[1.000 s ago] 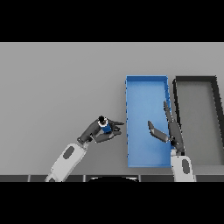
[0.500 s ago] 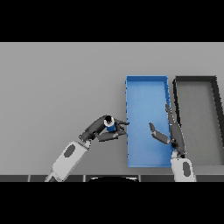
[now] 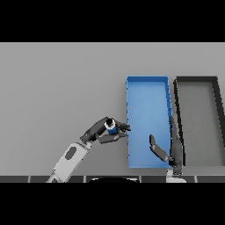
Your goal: Pick up the blue pipe and place it into the blue bin.
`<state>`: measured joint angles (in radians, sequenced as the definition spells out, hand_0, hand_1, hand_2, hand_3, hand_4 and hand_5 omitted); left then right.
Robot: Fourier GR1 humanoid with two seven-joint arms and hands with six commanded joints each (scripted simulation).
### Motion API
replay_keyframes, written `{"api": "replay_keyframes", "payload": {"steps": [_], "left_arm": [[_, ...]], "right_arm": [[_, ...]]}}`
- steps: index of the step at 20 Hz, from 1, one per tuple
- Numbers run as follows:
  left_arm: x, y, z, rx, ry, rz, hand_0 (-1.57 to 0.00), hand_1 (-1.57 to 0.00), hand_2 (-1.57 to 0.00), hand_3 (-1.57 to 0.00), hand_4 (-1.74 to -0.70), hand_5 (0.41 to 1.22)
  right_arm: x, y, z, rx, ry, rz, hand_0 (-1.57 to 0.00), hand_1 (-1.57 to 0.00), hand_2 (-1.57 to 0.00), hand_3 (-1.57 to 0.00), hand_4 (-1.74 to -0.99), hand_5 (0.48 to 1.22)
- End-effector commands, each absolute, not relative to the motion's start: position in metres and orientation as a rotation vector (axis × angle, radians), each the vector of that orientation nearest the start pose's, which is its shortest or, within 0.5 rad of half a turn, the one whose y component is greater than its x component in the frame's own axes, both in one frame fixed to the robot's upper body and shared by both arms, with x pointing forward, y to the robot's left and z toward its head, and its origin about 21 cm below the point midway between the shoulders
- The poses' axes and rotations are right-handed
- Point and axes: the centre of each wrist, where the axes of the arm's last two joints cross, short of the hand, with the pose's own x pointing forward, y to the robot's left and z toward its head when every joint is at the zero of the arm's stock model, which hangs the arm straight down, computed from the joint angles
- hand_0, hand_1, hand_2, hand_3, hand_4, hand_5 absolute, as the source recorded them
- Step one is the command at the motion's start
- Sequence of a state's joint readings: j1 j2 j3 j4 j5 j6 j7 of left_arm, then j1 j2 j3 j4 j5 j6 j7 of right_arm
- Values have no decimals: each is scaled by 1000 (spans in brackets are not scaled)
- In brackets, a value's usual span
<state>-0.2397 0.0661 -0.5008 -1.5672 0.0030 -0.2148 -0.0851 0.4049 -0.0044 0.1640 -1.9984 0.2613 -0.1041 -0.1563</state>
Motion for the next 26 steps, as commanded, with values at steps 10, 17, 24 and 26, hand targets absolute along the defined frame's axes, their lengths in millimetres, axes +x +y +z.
{"api": "replay_keyframes", "payload": {"steps": [10,17,24,26], "left_arm": [[258,100,51,-574,-1721,-764,-1571,-1571,-1571,-1571,-1467,1221],[265,99,50,-574,-1730,-769,-1571,-1571,-1571,-1571,-1467,1221],[270,101,53,-605,-1699,-767,-1571,-1571,-1571,-1571,-1470,1221],[266,102,52,-600,-1704,-765,-1571,-1571,-1571,-1571,-1469,1221]], "right_arm": [[196,-209,118,153,-1693,524,1,-5,-90,1,-1270,558],[221,-161,158,308,-1728,775,1,0,-43,1,-1294,560],[240,-126,185,335,-1720,934,-11,-20,-71,1,-1209,534],[244,-118,189,352,-1706,958,-23,-32,-83,1,-1186,521]]}}
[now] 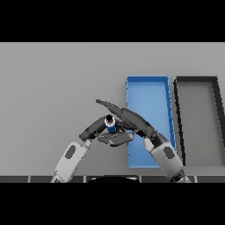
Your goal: Pick up the blue pipe and place it into the blue bin.
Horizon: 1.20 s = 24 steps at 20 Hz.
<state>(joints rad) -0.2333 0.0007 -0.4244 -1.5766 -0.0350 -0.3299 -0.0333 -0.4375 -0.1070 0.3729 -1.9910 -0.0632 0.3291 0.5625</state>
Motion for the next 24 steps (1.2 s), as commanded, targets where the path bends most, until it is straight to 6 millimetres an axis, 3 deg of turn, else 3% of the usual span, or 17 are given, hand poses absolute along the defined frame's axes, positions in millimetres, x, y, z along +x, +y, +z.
{"api": "replay_keyframes", "payload": {"steps": [1,3,4,6,8,11,12,14,17,20,24], "left_arm": [[267,106,50,-581,-1701,-777,-1571,-1571,-1571,-1571,-1469,1221],[265,103,47,-560,-1688,-789,-1571,-1571,-1571,-1571,-1465,1221],[266,104,47,-552,-1681,-787,-1571,-1571,-1571,-1571,-1462,1221],[267,102,48,-558,-1663,-784,-1571,-1571,-1571,-1571,-1560,1221],[267,107,51,-528,-1664,-801,-1571,-1571,-1571,-1571,-1622,1221],[267,105,45,-572,-1657,-760,-1571,-1571,-1571,-1523,-1677,1221],[266,105,47,-596,-1660,-751,-1571,-1571,-1571,-1532,-1690,1221],[268,104,48,-600,-1648,-763,-1571,-1571,-1571,-1490,-1707,1221],[268,105,52,-601,-1644,-755,-1571,-1571,-1571,-1437,-1722,1221],[265,104,51,-595,-1657,-749,-1571,-1571,-1571,-1428,-1730,1221],[266,105,49,-545,-1716,-757,-1571,-1571,-1571,-1454,-1724,1221]], "right_arm": [[250,-118,192,353,-1703,971,-27,-39,-91,1,-1184,516],[258,-111,190,351,-1670,999,-69,-108,-166,-44,-1204,497],[259,-110,190,350,-1660,1020,-168,-218,-261,-128,-1233,487],[262,-102,190,371,-1663,1041,-507,-530,-538,-401,-1331,489],[264,-97,192,390,-1680,1034,-876,-877,-910,-762,-1467,518],[266,-88,187,447,-1664,1012,-1215,-1215,-1233,-1021,-1581,650],[266,-90,187,475,-1681,992,-1286,-1287,-1300,-1102,-1606,765],[263,-90,182,503,-1707,996,-1389,-1389,-1398,-1250,-1648,929],[259,-87,182,513,-1760,1008,-1478,-1478,-1482,-1400,-1692,1071],[260,-83,181,510,-1794,1016,-1523,-1523,-1526,-1484,-1716,1144],[257,-80,181,480,-1817,985,-1551,-1551,-1552,-1535,-1731,1190]]}}
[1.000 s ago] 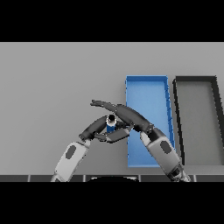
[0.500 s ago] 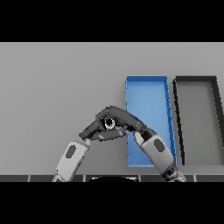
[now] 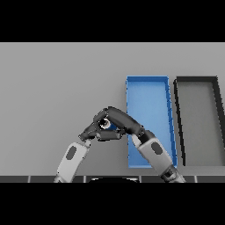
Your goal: Pick up the blue pipe and place it into the blue bin.
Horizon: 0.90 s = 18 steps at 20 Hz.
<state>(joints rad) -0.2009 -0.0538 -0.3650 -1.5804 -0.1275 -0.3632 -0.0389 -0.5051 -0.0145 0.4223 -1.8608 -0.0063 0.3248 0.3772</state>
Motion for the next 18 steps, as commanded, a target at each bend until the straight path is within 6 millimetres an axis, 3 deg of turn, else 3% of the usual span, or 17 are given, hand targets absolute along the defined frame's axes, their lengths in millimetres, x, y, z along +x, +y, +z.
{"api": "replay_keyframes", "payload": {"steps": [1,3,5,7,10,12,15,18], "left_arm": [[264,107,49,-517,-1728,-773,-1462,-1342,-1293,-1166,-1599,1221],[267,112,49,-534,-1695,-832,-935,-858,-827,-746,-1372,1221],[271,114,50,-518,-1672,-890,-598,-549,-529,-477,-1206,1221],[269,113,49,-484,-1644,-909,-383,-351,-338,-305,-1085,1029],[272,116,51,-482,-1626,-882,-195,-179,-173,-156,-996,770],[272,115,52,-491,-1594,-857,-125,-114,-110,-99,-970,647],[269,116,48,-472,-1590,-856,-63,-58,-56,-50,-955,538],[269,119,46,-463,-1597,-861,-32,-29,-28,-25,-928,484]], "right_arm": [[254,-84,180,474,-1829,984,-1555,-1555,-1556,-1542,-1733,1196],[253,-83,181,463,-1807,977,-1561,-1561,-1561,-1553,-1736,1205],[251,-78,182,442,-1777,966,-1565,-1565,-1565,-1559,-1738,1211],[250,-82,182,424,-1761,969,-1567,-1567,-1567,-1563,-1739,1214],[250,-74,182,401,-1753,977,-1569,-1569,-1569,-1567,-1740,1218],[254,-79,181,401,-1756,970,-1570,-1570,-1570,-1569,-1740,1219],[251,-76,179,449,-1759,944,-1570,-1570,-1570,-1570,-1741,1220],[254,-81,185,539,-1754,877,-1571,-1571,-1571,-1570,-1741,1220]]}}
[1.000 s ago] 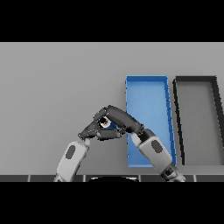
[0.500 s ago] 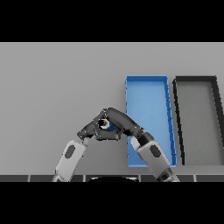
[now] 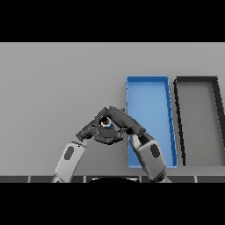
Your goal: Pick up the blue pipe and place it into the blue bin.
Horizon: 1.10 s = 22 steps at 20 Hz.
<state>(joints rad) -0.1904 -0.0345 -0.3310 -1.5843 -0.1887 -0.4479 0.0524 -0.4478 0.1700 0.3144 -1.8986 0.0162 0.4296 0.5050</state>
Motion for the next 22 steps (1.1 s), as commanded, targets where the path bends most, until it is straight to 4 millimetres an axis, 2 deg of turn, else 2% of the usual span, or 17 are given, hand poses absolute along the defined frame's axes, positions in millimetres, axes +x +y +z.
{"api": "replay_keyframes", "payload": {"steps": [1,3,6,9,11,14,18,20,21,22], "left_arm": [[272,117,46,-446,-1582,-863,-25,-23,-22,-20,-922,482],[271,111,46,-457,-1586,-866,-16,-14,-14,-12,-913,470],[269,113,49,-473,-1609,-861,-8,-7,-7,-6,-907,450],[268,116,45,-458,-1567,-858,-3,-3,-3,-3,-906,437],[268,119,47,-446,-1551,-867,-2,-2,-2,-1,-905,433],[268,120,46,-426,-1536,-875,0,0,0,0,-892,428],[270,119,48,-431,-1554,-878,0,0,0,1,-886,412],[271,124,51,-419,-1571,-888,1,1,1,1,-877,412],[270,122,47,-419,-1568,-891,1,1,1,1,-874,413],[269,124,46,-415,-1564,-895,1,1,1,1,-871,415]], "right_arm": [[254,-83,193,559,-1775,861,-1571,-1571,-1571,-1570,-1741,1221],[256,-82,205,587,-1741,805,-1571,-1571,-1571,-1571,-1741,1221],[273,-85,223,629,-1755,767,-1571,-1571,-1571,-1571,-1741,1221],[283,-100,273,674,-1854,749,-1571,-1571,-1571,-1571,-1741,1221],[286,-114,308,588,-1968,659,-1571,-1571,-1571,-1571,-1741,1221],[301,-139,333,408,-2016,554,-1571,-1571,-1571,-1571,-1741,1221],[322,-181,336,253,-1985,437,-1571,-1571,-1571,-1571,-1741,1221],[328,-203,322,160,-1937,408,-1571,-1571,-1571,-1571,-1741,1221],[329,-221,312,137,-1907,363,-1571,-1571,-1571,-1571,-1741,1221],[329,-229,299,124,-1876,328,-1571,-1571,-1571,-1571,-1741,1221]]}}
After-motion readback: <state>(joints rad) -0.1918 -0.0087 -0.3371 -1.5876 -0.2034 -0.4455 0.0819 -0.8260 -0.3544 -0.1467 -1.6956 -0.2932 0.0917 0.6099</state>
